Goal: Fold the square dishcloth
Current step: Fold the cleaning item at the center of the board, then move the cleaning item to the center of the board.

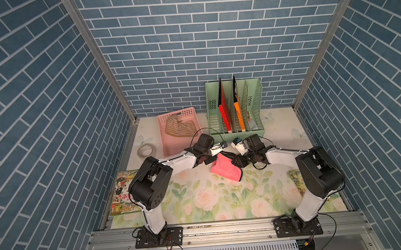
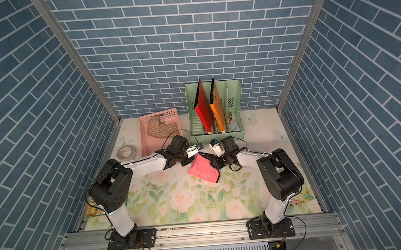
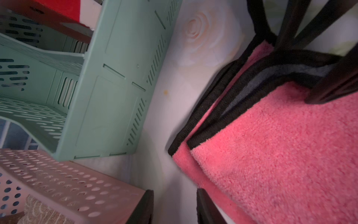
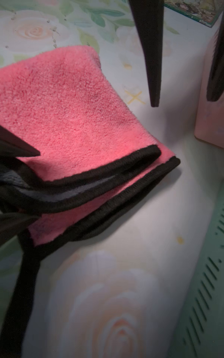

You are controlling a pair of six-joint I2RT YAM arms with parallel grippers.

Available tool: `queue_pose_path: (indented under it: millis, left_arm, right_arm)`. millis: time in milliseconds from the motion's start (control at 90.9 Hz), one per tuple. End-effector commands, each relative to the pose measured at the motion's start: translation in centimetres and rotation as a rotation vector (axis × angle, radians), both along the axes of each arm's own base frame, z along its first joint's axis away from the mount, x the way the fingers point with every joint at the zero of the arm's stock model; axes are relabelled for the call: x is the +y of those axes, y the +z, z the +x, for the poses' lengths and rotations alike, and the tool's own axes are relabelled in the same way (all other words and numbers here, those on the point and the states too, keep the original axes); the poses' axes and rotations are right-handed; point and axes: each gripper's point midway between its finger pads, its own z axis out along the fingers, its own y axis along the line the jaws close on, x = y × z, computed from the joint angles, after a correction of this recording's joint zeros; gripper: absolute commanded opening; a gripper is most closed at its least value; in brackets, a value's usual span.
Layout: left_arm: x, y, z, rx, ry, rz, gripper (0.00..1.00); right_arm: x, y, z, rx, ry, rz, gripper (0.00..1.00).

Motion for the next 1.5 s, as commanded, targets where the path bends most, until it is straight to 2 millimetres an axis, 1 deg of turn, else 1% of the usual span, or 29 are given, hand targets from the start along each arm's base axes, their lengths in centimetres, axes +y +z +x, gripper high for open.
queue_pose_path:
  millis: [0,77,121,209,242,275,341,385,429,484,572,660,737,748,792,814,880,957,1001,1056,1166,1221,1276,1309,1331,1397,1419,1452,1485]
  left_arm:
    - [0.2,2.8,0.5,-0.051,0.021,-0.029,0.42]
    - [-0.2,4.5,-0.3,-0.029,-0.018,-0.045,0.42]
    - [-0.4,5.1,-1.3,0.01,-0.047,-0.057,0.42]
    - [-1.5,5.8,-3.2,0.105,-0.096,-0.123,0.42]
    - [-1.8,5.6,-3.8,0.145,-0.1,-0.146,0.42]
    - [-2.2,5.2,-4.5,0.18,-0.108,-0.165,0.42]
    - [-3.1,3.8,-5.5,0.232,-0.117,-0.176,0.43]
    - [-3.5,2.6,-5.9,0.249,-0.115,-0.169,0.42]
    - [-4.0,1.7,-6.0,0.261,-0.109,-0.167,0.42]
    - [-4.5,1.0,-5.9,0.281,-0.101,-0.177,0.42]
    - [-5.0,0.2,-5.4,0.295,-0.099,-0.183,0.41]
    - [-4.9,-0.8,-4.7,0.282,-0.088,-0.151,0.41]
    - [-4.2,-2.3,-4.3,0.276,-0.074,-0.092,0.4]
    - [-4.0,-2.7,-4.2,0.273,-0.071,-0.078,0.4]
    - [-3.2,-3.6,-3.9,0.258,-0.056,-0.036,0.4]
    - [-2.7,-4.0,-3.8,0.248,-0.044,-0.015,0.39]
    - [-1.4,-4.6,-3.3,0.212,-0.012,0.027,0.39]
    - [-0.6,-4.6,-3.6,0.187,-0.01,0.038,0.39]
    - [-0.3,-4.5,-3.8,0.173,-0.018,0.035,0.39]
    - [0.2,-4.8,-4.1,0.157,-0.029,0.048,0.39]
    - [1.5,-6.2,-4.5,0.142,-0.024,0.096,0.39]
    - [2.0,-6.4,-4.3,0.141,-0.012,0.102,0.39]
    - [2.0,-6.0,-4.0,0.133,-0.002,0.095,0.39]
    - [1.9,-5.3,-3.8,0.121,0.004,0.082,0.4]
    - [1.8,-4.8,-3.6,0.116,0.009,0.071,0.4]
    - [1.3,-2.6,-3.0,0.11,0.019,0.023,0.41]
    - [1.2,-1.9,-2.9,0.118,0.024,-0.001,0.42]
    - [1.0,-0.5,-2.5,0.132,0.036,-0.047,0.42]
    - [0.9,1.0,-2.1,0.143,0.05,-0.097,0.43]
  right_arm:
    - [1.0,1.8,1.1,0.005,-0.008,0.056,0.6]
    - [1.0,2.9,1.4,0.0,-0.011,0.066,0.64]
    - [0.7,3.9,1.6,-0.001,-0.028,0.082,0.64]
    - [-0.1,6.5,1.8,0.019,-0.093,0.185,0.59]
    - [-0.3,7.7,1.6,0.034,-0.113,0.251,0.55]
    - [-0.3,8.4,1.1,0.062,-0.129,0.312,0.5]
    - [0.1,8.7,-0.5,0.111,-0.125,0.4,0.42]
    - [0.4,8.3,-1.8,0.158,-0.119,0.443,0.4]
    - [0.5,8.0,-2.9,0.191,-0.115,0.478,0.39]
    - [0.7,7.6,-4.1,0.222,-0.106,0.505,0.39]
    - [0.6,6.8,-5.3,0.257,-0.099,0.533,0.39]
    - [0.7,5.2,-5.8,0.319,-0.098,0.529,0.39]
    - [0.7,3.2,-5.2,0.357,-0.12,0.481,0.38]
    - [0.7,3.2,-4.9,0.355,-0.122,0.476,0.38]
    - [0.4,1.6,-4.0,0.374,-0.152,0.431,0.35]
    - [0.3,1.1,-3.5,0.379,-0.166,0.419,0.34]
    - [0.0,-0.5,-1.9,0.402,-0.208,0.396,0.32]
    - [0.0,-1.4,-0.2,0.404,-0.227,0.394,0.31]
    - [0.1,-2.0,0.4,0.414,-0.232,0.394,0.31]
    - [0.1,-2.3,1.2,0.417,-0.237,0.399,0.3]
    - [-0.6,-4.1,1.5,0.437,-0.274,0.367,0.25]
    - [-1.4,-4.7,1.6,0.437,-0.309,0.339,0.24]
    - [-1.8,-3.8,1.5,0.419,-0.326,0.338,0.23]
    - [-1.8,-2.5,1.6,0.391,-0.326,0.355,0.23]
    - [-1.6,-1.0,1.7,0.361,-0.32,0.375,0.23]
    - [-1.0,2.6,1.4,0.296,-0.306,0.412,0.23]
    - [-0.4,3.7,0.9,0.279,-0.289,0.423,0.23]
    - [0.3,4.7,0.2,0.273,-0.276,0.431,0.23]
    - [1.2,5.3,-0.7,0.284,-0.258,0.436,0.23]
